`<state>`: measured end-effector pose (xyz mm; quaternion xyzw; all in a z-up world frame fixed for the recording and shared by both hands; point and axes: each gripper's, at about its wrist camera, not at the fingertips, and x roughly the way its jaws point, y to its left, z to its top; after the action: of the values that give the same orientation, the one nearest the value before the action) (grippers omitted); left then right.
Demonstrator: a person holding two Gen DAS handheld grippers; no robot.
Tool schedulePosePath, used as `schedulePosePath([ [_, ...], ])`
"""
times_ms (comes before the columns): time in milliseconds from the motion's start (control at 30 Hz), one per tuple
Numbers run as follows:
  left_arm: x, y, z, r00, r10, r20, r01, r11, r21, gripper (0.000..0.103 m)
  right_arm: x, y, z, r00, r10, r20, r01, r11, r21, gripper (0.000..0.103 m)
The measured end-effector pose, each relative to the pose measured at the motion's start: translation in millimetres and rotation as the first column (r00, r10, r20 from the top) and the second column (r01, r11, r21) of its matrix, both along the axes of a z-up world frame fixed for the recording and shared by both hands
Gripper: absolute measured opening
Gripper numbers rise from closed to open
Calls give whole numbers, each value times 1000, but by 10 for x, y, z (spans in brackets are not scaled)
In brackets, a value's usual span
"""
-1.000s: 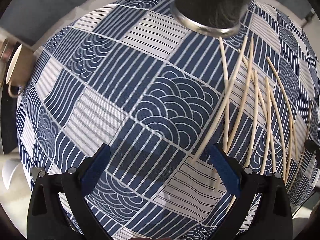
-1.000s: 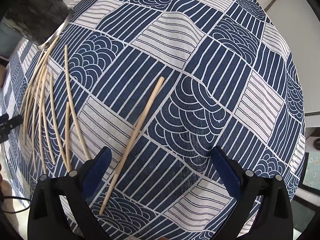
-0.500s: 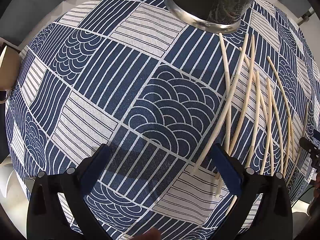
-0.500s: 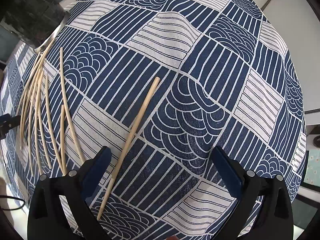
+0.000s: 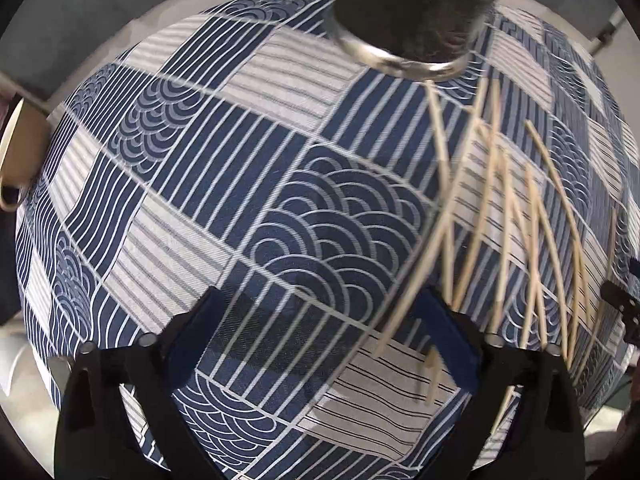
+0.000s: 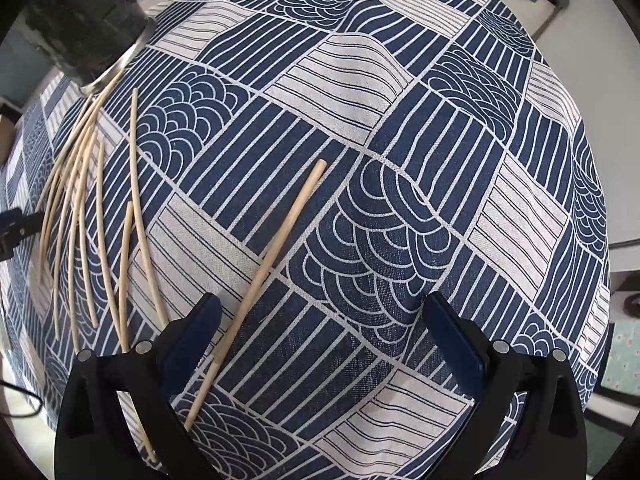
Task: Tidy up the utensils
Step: 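Close the left gripper on one wooden stick while the right gripper grasps another, then lift the held stick with the left tool while the right tool lifts its stick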
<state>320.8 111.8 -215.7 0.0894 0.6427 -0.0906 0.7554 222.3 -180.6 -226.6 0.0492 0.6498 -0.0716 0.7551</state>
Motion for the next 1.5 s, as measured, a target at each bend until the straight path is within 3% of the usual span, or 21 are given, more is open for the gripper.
schedulePosePath([
  [67, -26, -59, 34, 1000, -27, 7, 27, 1000, -5, 76, -17, -4, 21, 1000, 9, 7, -9, 1000, 0, 89],
  [133, -58, -162, 74, 997, -76, 12, 76, 997, -8, 60, -55, -11, 89, 999, 16, 37, -16, 1000, -6, 57],
  [167, -84, -228, 91, 995, -99, 12, 99, 995, -7, 50, -66, -12, 130, 999, 19, 45, -19, 1000, -7, 52],
  [233, -109, -311, 101, 993, -121, 9, 121, 993, -11, 37, -72, -21, 168, 998, 40, 50, -40, 999, -9, 22],
  [300, -138, -373, 108, 992, -129, 4, 129, 991, -21, 21, -88, -72, 189, 998, 36, 46, -35, 999, -13, 8],
  [333, -144, -397, 113, 991, -133, 2, 133, 991, -24, 16, -97, -102, 193, 998, 39, 44, -39, 999, 0, 6],
  [400, -185, -480, 109, 989, -149, 5, 149, 989, -22, 8, -101, -156, 201, 998, 46, 43, -47, 999, 25, 6],
  [533, -296, -696, 106, 988, -156, -3, 156, 987, -29, 6, -158, -234, 238, 998, 36, 54, -39, 998, 58, 4],
  [733, -533, -646, 135, 994, -107, -18, 107, 994, -25, 5, -294, -417, 304, 997, 40, 70, -40, 999, 3, 1],
  [867, -735, -643, 165, 997, -77, -24, 77, 997, -16, 5, -371, -650, 429, 991, 35, 128, -47, 995, 91, 1],
  [1033, -1022, -589, 221, 999, -33, -24, 33, 999, -29, 5, -367, -429, 515, 982, 94, 166, -124, 975, 182, 11],
  [1067, -1062, -590, 235, 999, -29, -23, 28, 999, -31, 5, -369, -350, 503, 980, 116, 161, -146, 972, 184, 17],
  [1100, -1116, -599, 251, 1000, -20, -19, 19, 999, -33, 5, -354, -264, 479, 978, 139, 154, -167, 968, 185, 31],
  [1133, -1173, -600, 267, 1000, -9, -15, 9, 999, -37, 5, -358, -175, 462, 973, 168, 156, -196, 963, 183, 39],
  [1500, -1451, -97, 468, 999, 46, 1, -45, 996, -76, 5, -170, 142, 244, 959, 267, 91, -275, 957, 91, 37],
])
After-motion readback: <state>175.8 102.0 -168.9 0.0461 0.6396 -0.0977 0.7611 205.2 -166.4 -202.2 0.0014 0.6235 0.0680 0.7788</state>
